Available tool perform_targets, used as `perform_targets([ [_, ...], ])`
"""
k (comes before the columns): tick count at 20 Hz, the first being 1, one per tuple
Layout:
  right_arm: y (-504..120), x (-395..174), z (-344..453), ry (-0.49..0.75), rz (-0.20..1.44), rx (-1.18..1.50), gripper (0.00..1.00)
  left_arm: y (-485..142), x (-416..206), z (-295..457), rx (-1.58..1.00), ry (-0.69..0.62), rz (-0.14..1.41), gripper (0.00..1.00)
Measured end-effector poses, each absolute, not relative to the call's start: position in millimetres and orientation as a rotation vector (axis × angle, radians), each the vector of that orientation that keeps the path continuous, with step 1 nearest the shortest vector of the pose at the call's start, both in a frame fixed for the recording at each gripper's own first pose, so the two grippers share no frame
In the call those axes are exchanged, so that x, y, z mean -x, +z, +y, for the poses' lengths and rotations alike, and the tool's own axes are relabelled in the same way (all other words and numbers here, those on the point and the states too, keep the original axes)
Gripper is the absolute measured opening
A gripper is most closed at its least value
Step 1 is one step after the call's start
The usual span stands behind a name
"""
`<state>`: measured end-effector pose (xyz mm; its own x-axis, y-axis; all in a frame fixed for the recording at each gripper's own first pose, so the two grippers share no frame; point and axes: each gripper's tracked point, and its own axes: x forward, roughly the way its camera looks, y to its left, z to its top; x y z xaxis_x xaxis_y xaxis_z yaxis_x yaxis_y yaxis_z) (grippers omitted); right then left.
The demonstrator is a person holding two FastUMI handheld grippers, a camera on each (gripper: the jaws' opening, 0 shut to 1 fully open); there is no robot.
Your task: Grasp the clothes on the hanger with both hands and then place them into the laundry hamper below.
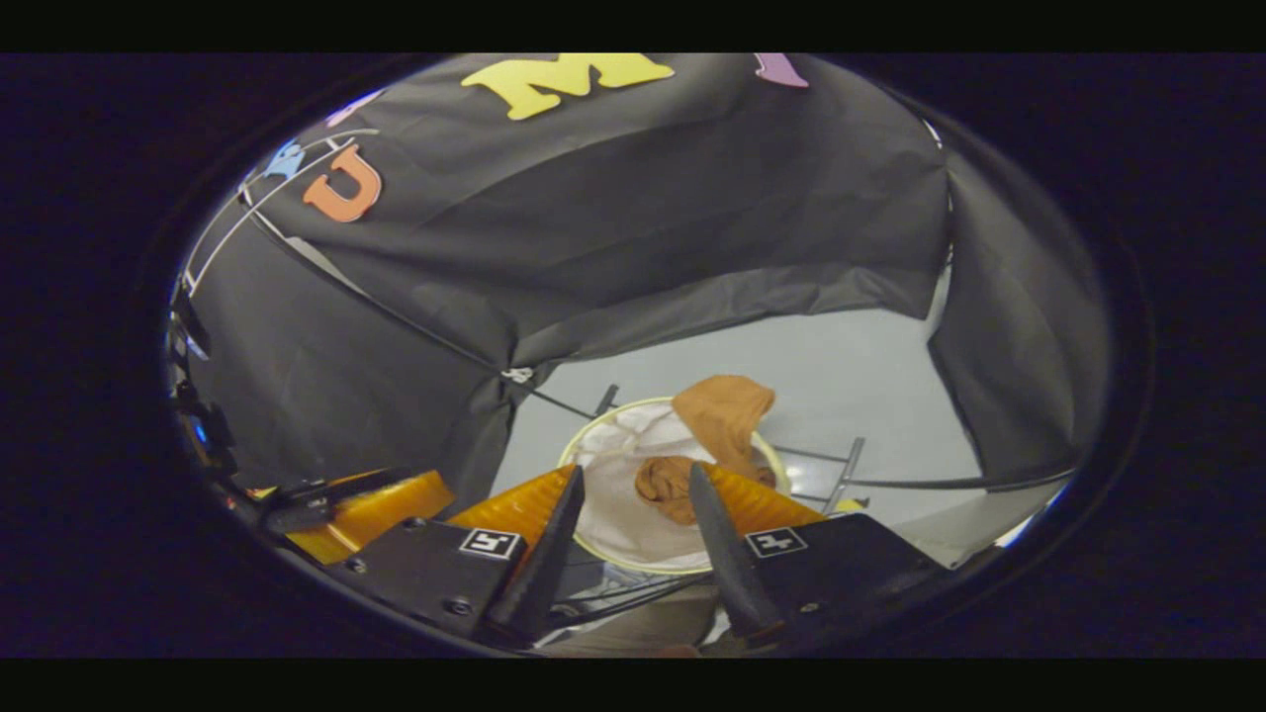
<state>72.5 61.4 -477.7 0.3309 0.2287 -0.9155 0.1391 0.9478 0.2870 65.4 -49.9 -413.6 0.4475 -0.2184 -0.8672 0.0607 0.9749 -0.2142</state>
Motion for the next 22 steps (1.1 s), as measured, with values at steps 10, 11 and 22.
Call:
perform_targets([
  [10, -429.7, -68.3, 46.0, 0.077, 1.082, -0.158, 0.72, -372.5, -58.9, -28.8, 0.079, -0.120, 0.971, 0.99],
  [11, -421.9, -69.8, 44.8, 0.071, 1.049, -0.128, 0.78, -364.3, -59.6, -23.7, 0.062, -0.111, 0.944, 1.00],
  [22, -332.3, -45.6, 21.9, -0.084, 0.842, -0.129, 0.79, -283.1, -73.4, -10.3, -0.018, -0.160, 0.704, 0.97],
])
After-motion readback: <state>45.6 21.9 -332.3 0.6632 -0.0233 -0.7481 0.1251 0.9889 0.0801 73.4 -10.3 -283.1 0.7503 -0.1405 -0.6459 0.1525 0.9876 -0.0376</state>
